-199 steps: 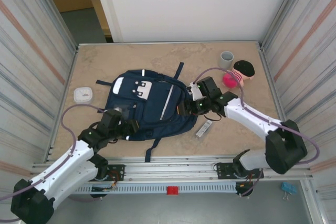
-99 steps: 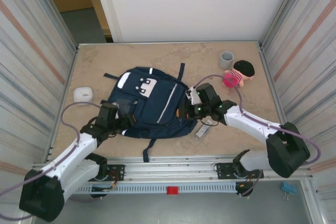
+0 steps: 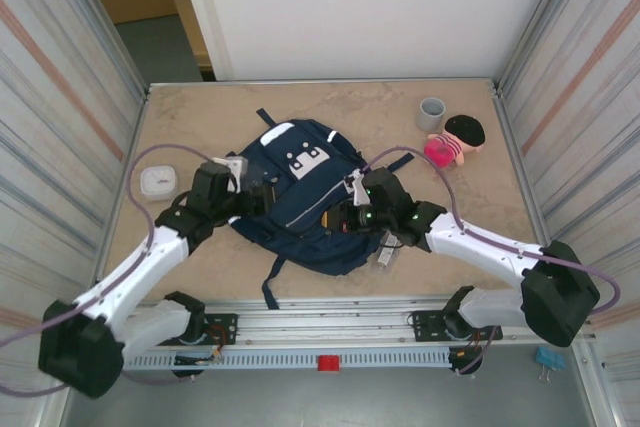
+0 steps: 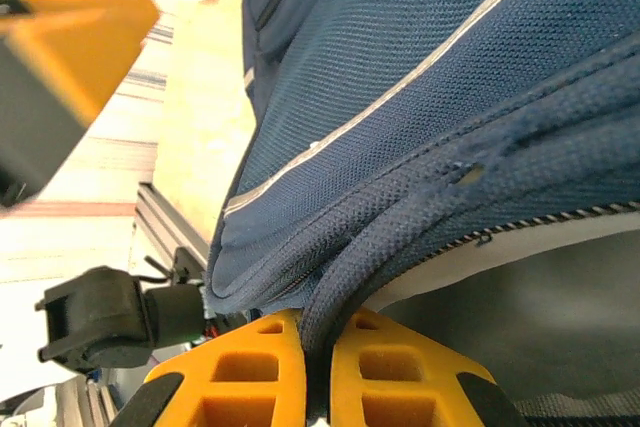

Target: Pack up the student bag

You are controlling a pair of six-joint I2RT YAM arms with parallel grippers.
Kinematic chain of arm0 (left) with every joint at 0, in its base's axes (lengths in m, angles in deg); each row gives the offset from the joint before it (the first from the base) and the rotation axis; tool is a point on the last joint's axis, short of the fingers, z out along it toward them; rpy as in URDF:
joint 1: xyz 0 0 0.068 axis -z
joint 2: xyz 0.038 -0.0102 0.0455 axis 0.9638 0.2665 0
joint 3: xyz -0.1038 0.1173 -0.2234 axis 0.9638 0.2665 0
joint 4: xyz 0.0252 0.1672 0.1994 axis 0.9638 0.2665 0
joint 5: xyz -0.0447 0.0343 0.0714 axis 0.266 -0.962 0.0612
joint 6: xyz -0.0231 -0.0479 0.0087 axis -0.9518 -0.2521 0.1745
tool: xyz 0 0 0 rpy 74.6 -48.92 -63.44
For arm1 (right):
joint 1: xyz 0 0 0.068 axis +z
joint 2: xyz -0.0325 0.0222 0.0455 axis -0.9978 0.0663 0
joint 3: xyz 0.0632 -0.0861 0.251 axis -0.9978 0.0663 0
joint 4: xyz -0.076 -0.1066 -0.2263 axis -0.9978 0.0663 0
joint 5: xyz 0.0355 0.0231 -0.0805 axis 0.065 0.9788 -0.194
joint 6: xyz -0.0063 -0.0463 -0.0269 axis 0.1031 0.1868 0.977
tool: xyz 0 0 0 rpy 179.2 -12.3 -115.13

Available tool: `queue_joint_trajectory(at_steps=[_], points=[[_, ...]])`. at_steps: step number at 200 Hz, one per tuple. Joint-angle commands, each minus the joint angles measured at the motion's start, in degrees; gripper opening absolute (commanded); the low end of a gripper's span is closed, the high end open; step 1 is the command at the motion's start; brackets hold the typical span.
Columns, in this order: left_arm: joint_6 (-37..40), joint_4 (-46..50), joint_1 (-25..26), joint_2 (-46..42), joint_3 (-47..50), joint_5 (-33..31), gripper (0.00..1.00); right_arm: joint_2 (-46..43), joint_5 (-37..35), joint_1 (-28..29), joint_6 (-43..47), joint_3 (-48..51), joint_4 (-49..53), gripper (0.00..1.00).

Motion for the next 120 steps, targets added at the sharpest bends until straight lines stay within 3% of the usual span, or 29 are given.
queue_joint_trajectory(at_steps=[1,18,44,92,120], points=[[18.05,-0.62,5.32,-7.01,3.06,1.33,0.8,-0.41,2.61,-0.2,1.18,-3.85,-0.22,0.03],[26.08,-3.38,10.83,-9.51,5.79,5.23,0.77,-0.38,3.24,-0.57,1.68,-4.43,0.4,0.03],[31.65,-5.59,17.23,-6.87,6.23,5.86,0.78,-0.21,4.35,-0.62,1.82,-4.96,0.34,0.03],[34.99,-6.89,21.18,4.84,2.21,5.08,0.82,0.06,5.93,-0.43,2.23,-6.11,0.65,0.03],[34.03,-12.39,21.22,7.45,3.65,0.78,0.64,-0.07,7.08,-0.49,2.69,-6.53,1.46,0.03]])
